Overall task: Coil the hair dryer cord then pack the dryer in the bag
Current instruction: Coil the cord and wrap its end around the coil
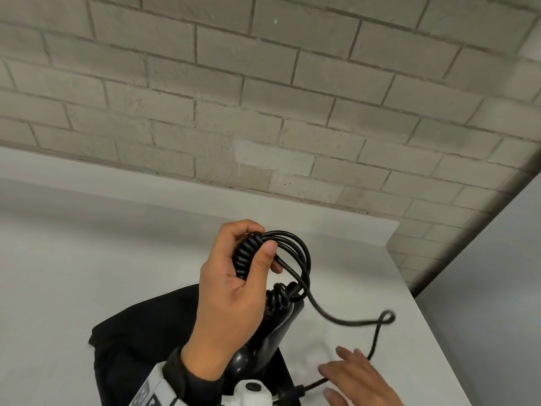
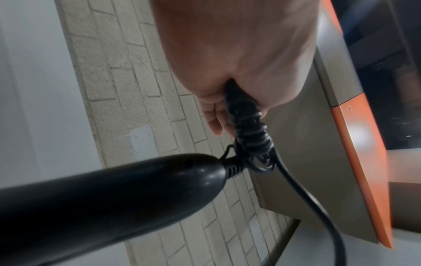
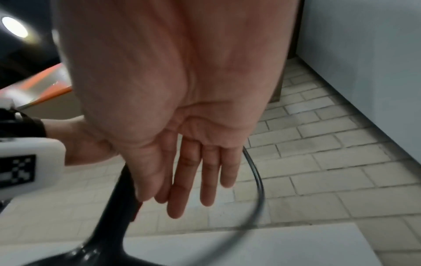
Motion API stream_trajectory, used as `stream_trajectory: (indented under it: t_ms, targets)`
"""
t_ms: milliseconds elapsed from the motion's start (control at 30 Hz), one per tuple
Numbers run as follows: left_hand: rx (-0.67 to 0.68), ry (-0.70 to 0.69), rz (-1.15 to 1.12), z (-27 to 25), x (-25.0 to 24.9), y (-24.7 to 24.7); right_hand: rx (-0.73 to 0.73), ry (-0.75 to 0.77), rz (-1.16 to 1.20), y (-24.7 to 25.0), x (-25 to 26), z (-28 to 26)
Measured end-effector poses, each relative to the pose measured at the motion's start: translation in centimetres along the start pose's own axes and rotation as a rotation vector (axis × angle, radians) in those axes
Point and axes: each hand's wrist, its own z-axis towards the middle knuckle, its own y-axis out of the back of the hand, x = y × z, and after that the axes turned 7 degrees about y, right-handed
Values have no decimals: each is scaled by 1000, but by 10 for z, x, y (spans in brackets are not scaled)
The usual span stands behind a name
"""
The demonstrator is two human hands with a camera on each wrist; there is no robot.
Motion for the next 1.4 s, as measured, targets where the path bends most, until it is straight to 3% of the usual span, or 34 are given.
stream_trajectory:
  t_ms: [67, 167, 233, 267, 333, 433, 500, 667, 800, 967, 1200, 1300, 1400]
  targets:
    - [6, 6, 0, -2, -1, -3, 93, -24, 104, 22, 23, 5]
    - [11, 10, 15, -5, -1, -6, 56, 87, -38, 27, 48, 29]
    - [13, 16, 25, -6, -2, -7, -331, -18, 54, 38, 62, 46]
    - [18, 16, 33, -7, -3, -8, -506, 2, 88, 36, 67, 48]
    - [30, 7, 51, -8, -4, -10, -632, -96, 213, 22, 70, 47]
    - [37, -5, 74, -10, -4, -11, -549, -209, 248, 15, 67, 56]
    - [39, -8, 93, -11, -4, -11, -528, -195, 162, 16, 59, 59]
    - [41, -40, 171, -11, -4, -11, -710, -25, 36, 49, 48, 65]
    - [78, -73, 234, -10, -5, -7, -618, 100, -92, 82, 38, 75]
    - [150, -117, 251, -11, -8, -5, -481, 207, -70, 107, 24, 94]
    - [225, -222, 242, -15, -11, -9, -401, 380, 136, 116, 21, 123]
    - [220, -216, 233, -18, -13, -11, -383, 321, 336, 106, 20, 132]
    - [189, -208, 206, -20, -13, -9, -366, 146, 587, 91, 14, 133]
